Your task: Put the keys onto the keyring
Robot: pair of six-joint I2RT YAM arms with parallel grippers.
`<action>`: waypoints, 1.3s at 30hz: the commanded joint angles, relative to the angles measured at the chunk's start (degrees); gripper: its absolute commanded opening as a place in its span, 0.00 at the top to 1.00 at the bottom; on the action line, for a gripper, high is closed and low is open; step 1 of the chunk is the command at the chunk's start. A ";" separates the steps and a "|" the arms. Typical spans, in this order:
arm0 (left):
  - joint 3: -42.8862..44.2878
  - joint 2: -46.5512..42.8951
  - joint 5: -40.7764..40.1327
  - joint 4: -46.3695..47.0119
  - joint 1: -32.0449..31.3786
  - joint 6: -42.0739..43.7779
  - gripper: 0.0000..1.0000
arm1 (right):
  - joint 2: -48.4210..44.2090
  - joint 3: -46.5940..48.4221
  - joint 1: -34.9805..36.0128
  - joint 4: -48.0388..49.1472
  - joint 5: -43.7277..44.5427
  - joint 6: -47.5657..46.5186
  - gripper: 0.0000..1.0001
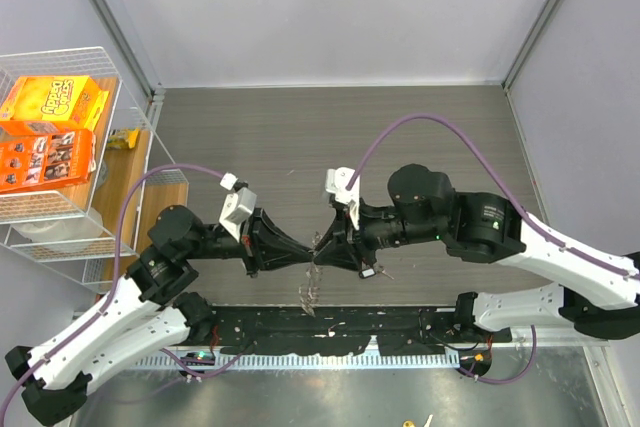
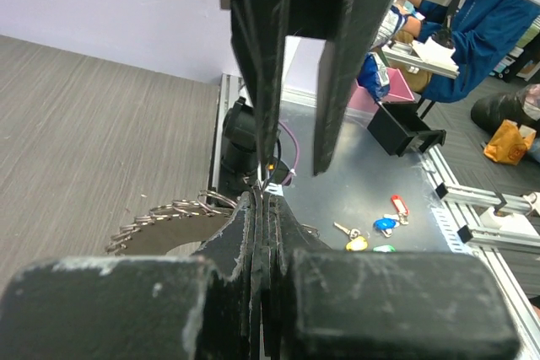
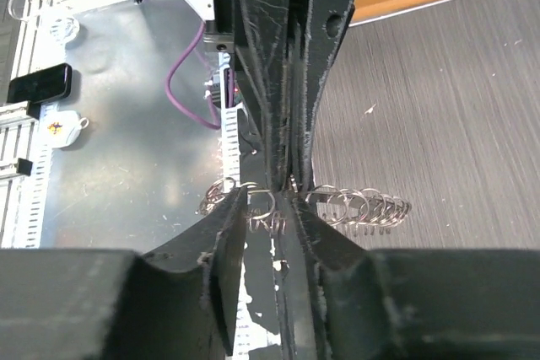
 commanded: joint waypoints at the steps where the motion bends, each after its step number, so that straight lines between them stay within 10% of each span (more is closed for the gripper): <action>1: 0.82 -0.50 -2.06 1.77 -0.02 0.75 1.00 | -3.18 0.58 0.65 4.78 0.56 0.80 0.67; 27: 0.03 -5.16 -15.42 -8.69 -0.11 6.72 1.00 | -10.04 -28.92 -0.13 0.12 37.11 18.18 0.47; 39: -0.06 -5.25 -15.78 -9.31 -0.02 7.35 1.00 | -3.55 -43.79 -14.70 13.55 28.70 20.76 0.48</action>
